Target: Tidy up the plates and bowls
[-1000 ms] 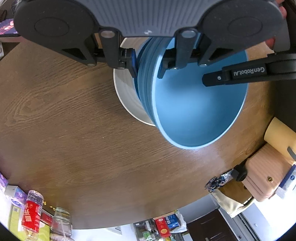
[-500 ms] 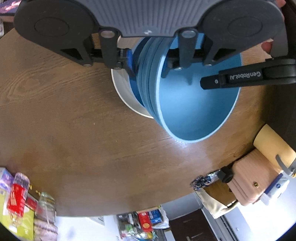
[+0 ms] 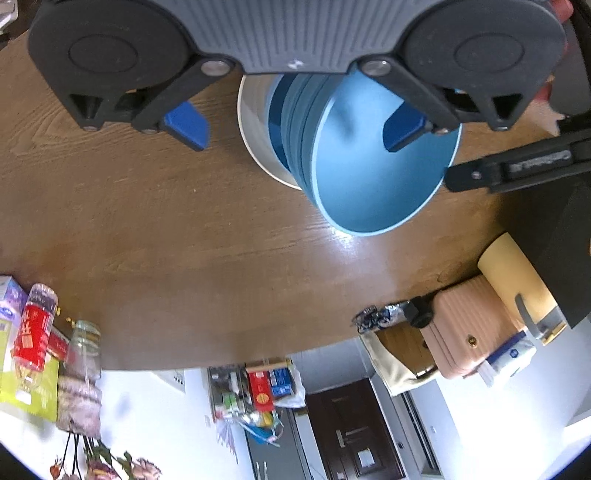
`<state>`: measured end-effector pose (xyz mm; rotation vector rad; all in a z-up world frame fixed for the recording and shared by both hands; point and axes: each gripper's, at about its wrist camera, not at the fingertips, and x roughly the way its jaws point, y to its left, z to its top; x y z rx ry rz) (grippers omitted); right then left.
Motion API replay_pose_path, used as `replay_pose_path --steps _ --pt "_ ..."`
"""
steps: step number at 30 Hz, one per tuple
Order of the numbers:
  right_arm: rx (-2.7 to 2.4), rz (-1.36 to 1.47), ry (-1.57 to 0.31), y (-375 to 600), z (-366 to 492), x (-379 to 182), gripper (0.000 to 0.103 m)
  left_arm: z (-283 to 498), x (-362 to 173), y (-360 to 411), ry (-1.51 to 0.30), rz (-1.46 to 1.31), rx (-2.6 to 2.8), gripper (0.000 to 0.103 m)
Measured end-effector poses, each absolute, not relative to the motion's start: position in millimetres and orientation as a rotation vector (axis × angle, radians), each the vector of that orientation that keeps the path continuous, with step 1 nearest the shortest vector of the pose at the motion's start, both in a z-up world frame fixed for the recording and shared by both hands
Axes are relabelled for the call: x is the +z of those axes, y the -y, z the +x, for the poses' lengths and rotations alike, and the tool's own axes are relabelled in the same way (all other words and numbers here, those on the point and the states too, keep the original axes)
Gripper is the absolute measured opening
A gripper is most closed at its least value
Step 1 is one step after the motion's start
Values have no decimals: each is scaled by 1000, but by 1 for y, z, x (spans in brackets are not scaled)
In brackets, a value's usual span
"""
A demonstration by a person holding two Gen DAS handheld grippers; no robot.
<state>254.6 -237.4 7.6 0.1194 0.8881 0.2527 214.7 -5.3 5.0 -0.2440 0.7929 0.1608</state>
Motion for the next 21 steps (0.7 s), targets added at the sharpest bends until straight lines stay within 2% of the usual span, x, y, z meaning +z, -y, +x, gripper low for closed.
replay_pose_path --steps 21 --pt "145 51 -622 216 132 36 103 95 41 -14 -607 -149 143 103"
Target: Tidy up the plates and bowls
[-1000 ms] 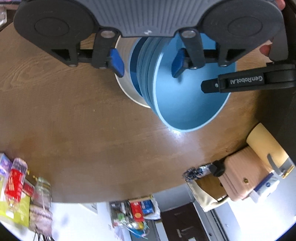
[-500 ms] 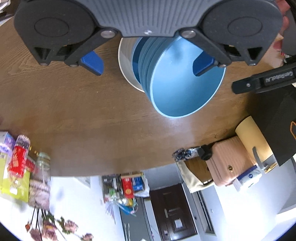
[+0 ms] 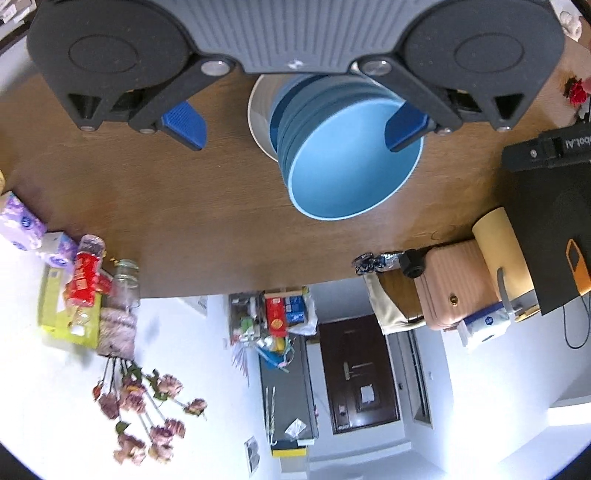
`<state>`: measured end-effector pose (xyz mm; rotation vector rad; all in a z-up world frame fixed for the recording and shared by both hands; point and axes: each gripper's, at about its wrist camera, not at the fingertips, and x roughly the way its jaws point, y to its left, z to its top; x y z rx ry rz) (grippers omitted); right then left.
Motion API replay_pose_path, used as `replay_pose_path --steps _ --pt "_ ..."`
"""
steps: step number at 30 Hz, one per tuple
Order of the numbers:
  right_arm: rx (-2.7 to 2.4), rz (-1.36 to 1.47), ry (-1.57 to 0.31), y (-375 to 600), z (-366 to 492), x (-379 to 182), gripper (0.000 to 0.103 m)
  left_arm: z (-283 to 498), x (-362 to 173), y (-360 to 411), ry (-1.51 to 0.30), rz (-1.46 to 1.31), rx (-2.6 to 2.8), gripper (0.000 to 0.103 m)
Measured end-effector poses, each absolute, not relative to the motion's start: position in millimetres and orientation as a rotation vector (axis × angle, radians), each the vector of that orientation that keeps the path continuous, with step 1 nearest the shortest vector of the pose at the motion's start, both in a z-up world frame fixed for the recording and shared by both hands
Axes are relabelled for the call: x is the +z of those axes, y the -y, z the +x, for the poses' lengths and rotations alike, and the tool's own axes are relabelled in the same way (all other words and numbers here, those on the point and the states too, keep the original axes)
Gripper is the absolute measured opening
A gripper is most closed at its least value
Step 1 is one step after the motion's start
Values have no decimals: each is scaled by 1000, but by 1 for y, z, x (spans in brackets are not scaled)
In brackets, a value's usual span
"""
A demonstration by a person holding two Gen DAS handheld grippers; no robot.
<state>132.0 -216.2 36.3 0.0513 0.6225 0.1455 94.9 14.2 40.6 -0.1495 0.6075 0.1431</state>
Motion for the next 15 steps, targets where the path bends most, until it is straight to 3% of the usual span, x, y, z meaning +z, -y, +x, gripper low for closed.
replay_pose_path --steps 15 --pt "128 -19 -559 234 50 44 103 9 40 7 -491 -85 128 103"
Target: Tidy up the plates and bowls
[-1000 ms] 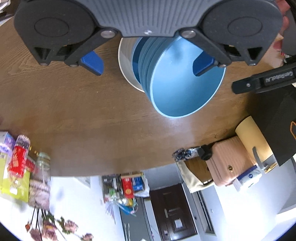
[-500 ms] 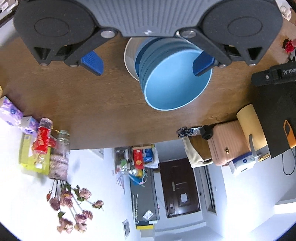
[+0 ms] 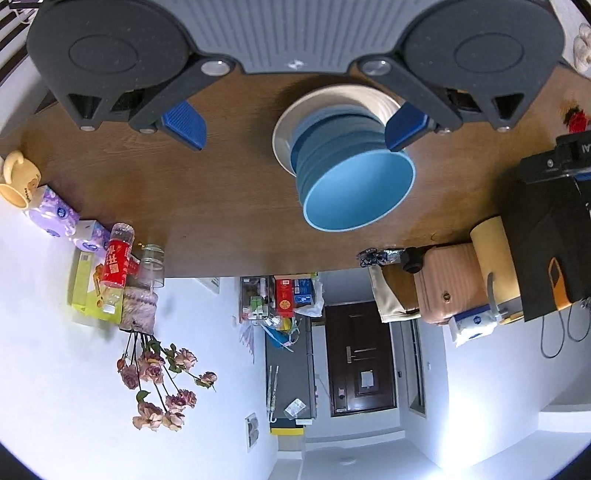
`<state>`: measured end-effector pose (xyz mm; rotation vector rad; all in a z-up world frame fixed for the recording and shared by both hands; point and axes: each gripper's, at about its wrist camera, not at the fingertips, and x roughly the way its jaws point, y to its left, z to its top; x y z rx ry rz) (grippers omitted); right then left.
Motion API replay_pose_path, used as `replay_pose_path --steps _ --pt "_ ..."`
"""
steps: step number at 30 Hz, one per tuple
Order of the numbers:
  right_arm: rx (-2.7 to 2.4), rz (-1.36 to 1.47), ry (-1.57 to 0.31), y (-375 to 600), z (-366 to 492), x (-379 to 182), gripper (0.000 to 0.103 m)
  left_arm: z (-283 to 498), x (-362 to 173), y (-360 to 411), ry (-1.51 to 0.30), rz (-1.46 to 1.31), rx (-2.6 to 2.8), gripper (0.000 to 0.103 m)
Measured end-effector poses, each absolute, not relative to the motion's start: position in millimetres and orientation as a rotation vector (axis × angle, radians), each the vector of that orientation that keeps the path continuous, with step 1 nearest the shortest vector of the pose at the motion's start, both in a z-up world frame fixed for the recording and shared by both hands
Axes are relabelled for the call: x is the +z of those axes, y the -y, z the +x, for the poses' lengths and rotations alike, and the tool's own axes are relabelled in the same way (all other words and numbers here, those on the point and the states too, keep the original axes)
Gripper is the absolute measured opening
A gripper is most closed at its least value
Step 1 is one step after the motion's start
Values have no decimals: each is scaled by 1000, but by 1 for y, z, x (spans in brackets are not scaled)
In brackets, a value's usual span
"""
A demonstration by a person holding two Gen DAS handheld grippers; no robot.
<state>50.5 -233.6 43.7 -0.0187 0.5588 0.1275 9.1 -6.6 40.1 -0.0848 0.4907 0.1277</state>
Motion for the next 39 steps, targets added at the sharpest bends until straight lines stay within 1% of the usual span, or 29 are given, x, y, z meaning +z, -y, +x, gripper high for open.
replay_pose_path --steps 18,39 --pt "201 -75 -580 279 11 28 103 -38 20 45 -516 -79 207 103" --pt "224 -60 -576 298 4 29 103 -47 23 67 -514 -62 200 103"
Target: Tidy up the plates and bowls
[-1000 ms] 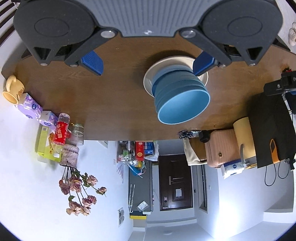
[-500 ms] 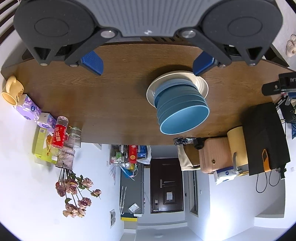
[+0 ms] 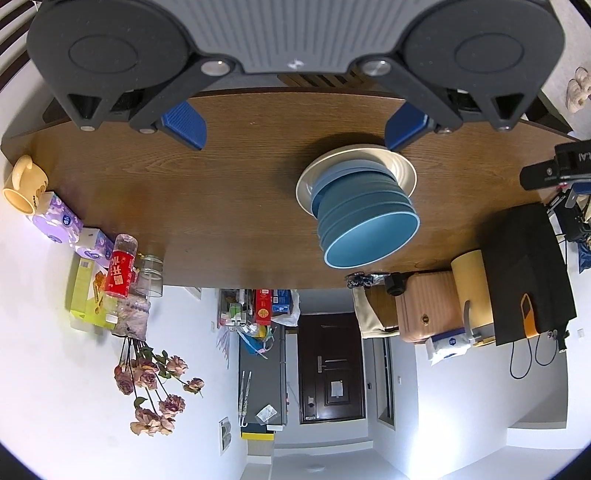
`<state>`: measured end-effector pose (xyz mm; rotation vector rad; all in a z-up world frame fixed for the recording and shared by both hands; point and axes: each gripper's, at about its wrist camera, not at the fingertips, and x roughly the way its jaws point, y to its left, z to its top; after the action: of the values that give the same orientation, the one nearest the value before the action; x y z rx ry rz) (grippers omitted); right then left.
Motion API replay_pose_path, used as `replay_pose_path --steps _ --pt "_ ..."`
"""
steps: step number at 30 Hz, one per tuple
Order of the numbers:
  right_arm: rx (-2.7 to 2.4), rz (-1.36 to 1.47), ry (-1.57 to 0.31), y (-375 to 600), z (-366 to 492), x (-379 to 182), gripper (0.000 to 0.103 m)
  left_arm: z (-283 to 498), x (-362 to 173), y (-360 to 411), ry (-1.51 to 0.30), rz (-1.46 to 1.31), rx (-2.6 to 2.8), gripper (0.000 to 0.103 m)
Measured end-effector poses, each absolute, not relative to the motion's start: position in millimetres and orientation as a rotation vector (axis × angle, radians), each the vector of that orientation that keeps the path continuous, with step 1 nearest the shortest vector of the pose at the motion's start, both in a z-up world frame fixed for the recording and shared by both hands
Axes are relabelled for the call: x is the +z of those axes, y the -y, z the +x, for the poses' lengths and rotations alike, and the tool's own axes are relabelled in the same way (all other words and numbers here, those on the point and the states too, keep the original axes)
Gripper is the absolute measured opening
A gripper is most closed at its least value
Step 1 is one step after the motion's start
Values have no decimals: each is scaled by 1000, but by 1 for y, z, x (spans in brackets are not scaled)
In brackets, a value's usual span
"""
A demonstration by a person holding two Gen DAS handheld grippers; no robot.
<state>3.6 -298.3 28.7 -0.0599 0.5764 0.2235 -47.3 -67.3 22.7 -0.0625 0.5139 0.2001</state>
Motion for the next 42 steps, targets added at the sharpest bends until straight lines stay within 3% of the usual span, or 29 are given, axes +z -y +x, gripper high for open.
replay_pose_path --steps 42 --pt "237 -60 -579 291 4 30 103 -48 26 65 -494 -64 181 103"
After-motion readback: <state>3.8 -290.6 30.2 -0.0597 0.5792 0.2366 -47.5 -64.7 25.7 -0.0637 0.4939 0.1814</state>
